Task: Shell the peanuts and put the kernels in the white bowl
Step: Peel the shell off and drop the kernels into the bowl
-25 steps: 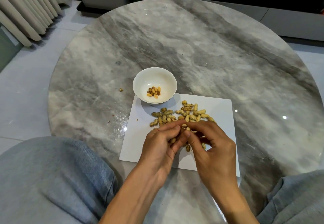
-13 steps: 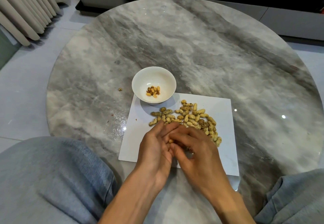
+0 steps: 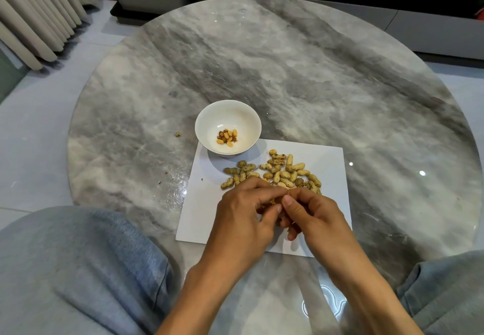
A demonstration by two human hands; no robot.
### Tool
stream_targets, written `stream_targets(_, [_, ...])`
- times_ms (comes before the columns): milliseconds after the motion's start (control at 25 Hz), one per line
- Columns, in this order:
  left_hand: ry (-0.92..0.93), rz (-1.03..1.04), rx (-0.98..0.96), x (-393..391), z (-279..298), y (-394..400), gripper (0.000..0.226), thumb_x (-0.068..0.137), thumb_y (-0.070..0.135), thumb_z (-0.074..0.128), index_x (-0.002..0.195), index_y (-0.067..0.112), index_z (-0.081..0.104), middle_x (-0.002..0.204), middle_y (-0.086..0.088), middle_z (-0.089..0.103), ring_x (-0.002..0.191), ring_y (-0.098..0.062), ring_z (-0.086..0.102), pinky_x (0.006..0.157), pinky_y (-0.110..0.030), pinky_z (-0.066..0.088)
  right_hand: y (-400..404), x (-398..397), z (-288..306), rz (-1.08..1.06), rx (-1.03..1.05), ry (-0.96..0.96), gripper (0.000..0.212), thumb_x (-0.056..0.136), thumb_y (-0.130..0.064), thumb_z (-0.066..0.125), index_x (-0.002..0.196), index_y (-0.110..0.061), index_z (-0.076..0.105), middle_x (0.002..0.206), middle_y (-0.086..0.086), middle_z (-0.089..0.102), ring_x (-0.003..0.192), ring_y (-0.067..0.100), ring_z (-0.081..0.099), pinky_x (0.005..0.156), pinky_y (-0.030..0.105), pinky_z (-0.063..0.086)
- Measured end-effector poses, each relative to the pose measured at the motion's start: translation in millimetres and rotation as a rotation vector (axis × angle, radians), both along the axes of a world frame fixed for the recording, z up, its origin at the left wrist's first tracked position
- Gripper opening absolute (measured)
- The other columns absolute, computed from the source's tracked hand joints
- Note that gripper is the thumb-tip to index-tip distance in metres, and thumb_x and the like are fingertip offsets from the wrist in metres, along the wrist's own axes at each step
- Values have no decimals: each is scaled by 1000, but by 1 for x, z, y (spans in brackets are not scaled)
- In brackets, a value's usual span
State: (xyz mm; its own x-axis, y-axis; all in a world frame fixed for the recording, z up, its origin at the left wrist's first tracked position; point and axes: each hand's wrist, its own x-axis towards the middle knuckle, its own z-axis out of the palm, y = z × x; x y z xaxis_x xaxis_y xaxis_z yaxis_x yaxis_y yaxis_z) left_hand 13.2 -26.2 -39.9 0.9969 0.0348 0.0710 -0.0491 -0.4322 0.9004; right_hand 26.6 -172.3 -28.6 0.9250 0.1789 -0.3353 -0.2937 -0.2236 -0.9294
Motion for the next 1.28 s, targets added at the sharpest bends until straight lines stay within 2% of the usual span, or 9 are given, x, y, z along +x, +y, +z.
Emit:
stream_targets(80, [-81,-23,33,1,-3,2,25,84,14,73,107,23,77,94,13,68,88,-2,65,74,-17,53,-3,2,2,-23,50,60,24,101,-16,55,85,-5,70,70,7,66,63,21,56,59,35,47])
stream_targets(160, [-148,-16,60,3,-2,3,21,84,16,72,103,19,79,89,10,68,82,-2,64,70,-17,52,-3,2,4,-59,95,97,25,99,-14,57,81,-3,70,68,8,65,62,18,56,55,27,47])
stream_targets(280, [-256,-47,178,3,-5,3,15,85,18,68,93,14,80,78,6,65,72,-6,59,63,-22,48,-3,0,5,-99,116,91,24,98,-10,58,80,-2,71,67,8,66,62,16,57,56,27,47])
stream_targets(520, [-393,-37,346,4,-4,2,5,78,9,74,78,10,79,71,1,68,68,-11,57,61,-23,45,1,-3,6,-116,112,61,27,97,-7,58,81,-12,78,71,14,68,63,19,59,60,31,51])
stream_targets(720, [-433,-22,365,5,-6,4,12,82,11,68,76,8,77,70,0,67,69,-10,54,61,-22,44,5,-5,4,-185,334,223,20,94,-8,60,90,-3,78,80,18,70,69,18,64,61,27,54])
stream_targets(920, [-503,-79,466,1,-3,1,18,80,7,56,78,5,74,75,-3,65,73,-16,55,62,-24,46,7,-6,3,-262,498,342,19,86,-13,62,87,-2,78,83,19,70,73,22,67,64,28,57])
stream_targets(1080, [-425,-72,376,1,-5,-1,15,81,2,62,84,8,76,78,-1,65,75,-14,56,65,-20,45,8,-6,1,-298,552,384,20,84,-15,63,87,0,76,85,22,69,77,26,68,65,30,58])
stream_targets(1160, [-307,-34,232,2,-3,-1,12,82,6,68,87,12,77,81,4,67,76,-8,60,67,-18,47,9,-6,4,-314,565,391,21,83,-13,62,87,2,76,87,23,71,77,25,70,64,29,59])
stream_targets(1280, [-145,30,11,3,-1,-1,15,79,8,76,91,17,78,88,10,69,80,-4,65,71,-17,51,9,-5,7,-326,592,391,31,80,-13,62,100,8,71,98,25,74,85,26,74,70,29,61])
